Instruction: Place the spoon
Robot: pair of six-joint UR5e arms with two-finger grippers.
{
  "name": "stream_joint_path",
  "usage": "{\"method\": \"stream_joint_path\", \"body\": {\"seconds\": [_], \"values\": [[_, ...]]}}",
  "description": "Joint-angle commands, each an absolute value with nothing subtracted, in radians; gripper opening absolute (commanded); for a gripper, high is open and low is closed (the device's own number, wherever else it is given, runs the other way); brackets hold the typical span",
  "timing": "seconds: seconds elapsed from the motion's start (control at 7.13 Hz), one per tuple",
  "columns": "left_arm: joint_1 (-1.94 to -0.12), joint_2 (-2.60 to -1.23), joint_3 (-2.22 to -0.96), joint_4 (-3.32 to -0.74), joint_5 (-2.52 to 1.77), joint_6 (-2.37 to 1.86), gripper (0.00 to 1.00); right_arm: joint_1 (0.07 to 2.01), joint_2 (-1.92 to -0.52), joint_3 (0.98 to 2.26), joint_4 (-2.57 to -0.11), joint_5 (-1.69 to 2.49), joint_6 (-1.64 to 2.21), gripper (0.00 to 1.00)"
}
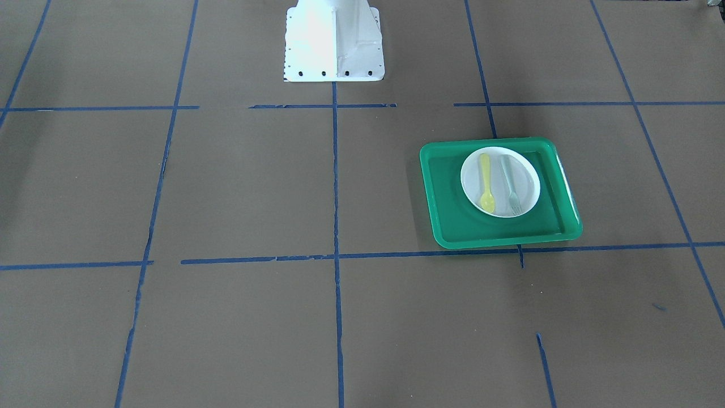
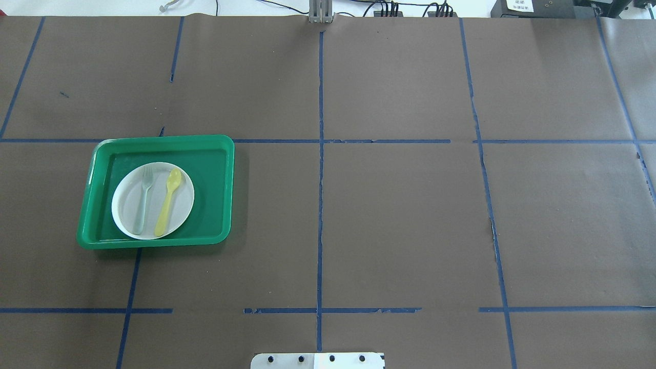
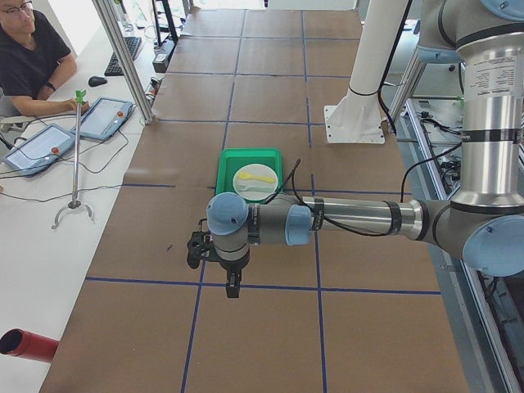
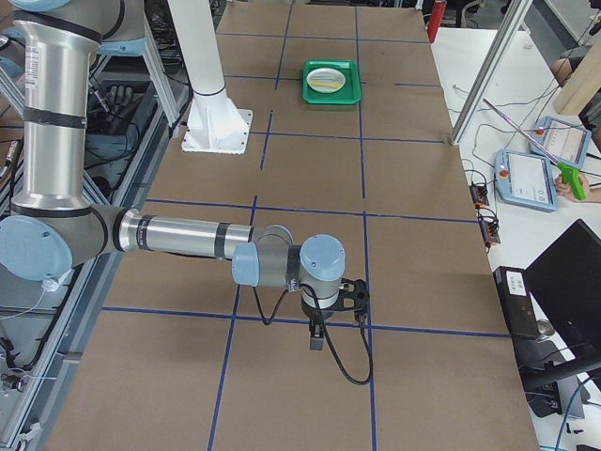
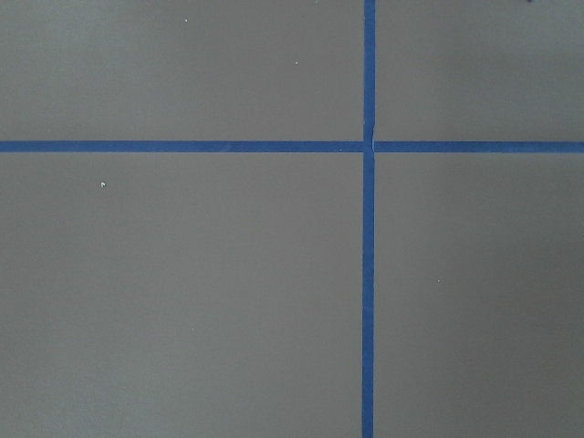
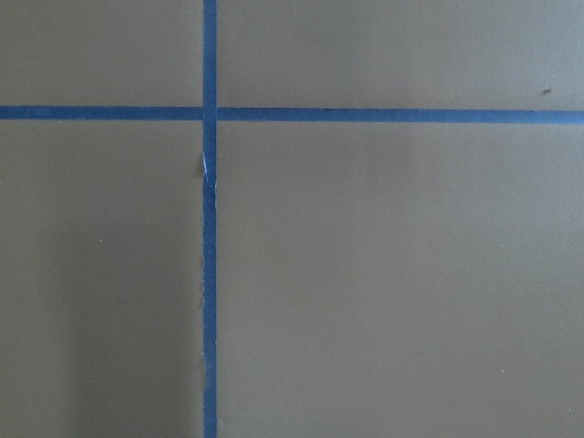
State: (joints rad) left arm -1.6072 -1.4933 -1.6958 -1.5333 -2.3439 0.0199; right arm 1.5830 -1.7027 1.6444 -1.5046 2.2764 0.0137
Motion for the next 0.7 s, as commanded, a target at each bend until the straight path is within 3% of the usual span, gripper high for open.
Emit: {"method": "stream_joint_path", "body": {"seconds": [0.0, 0.56], "values": [[-1.606, -1.494, -1.7, -1.537, -2.344, 0.021, 1.0, 1.583, -1.703, 1.644, -1.505, 2.276, 0.014, 1.0], [-1.597, -1.528, -1.71, -1.563, -2.341, 0.006, 1.0, 1.583, -1.703, 1.644, -1.505, 2.276, 0.014, 1.0]]}}
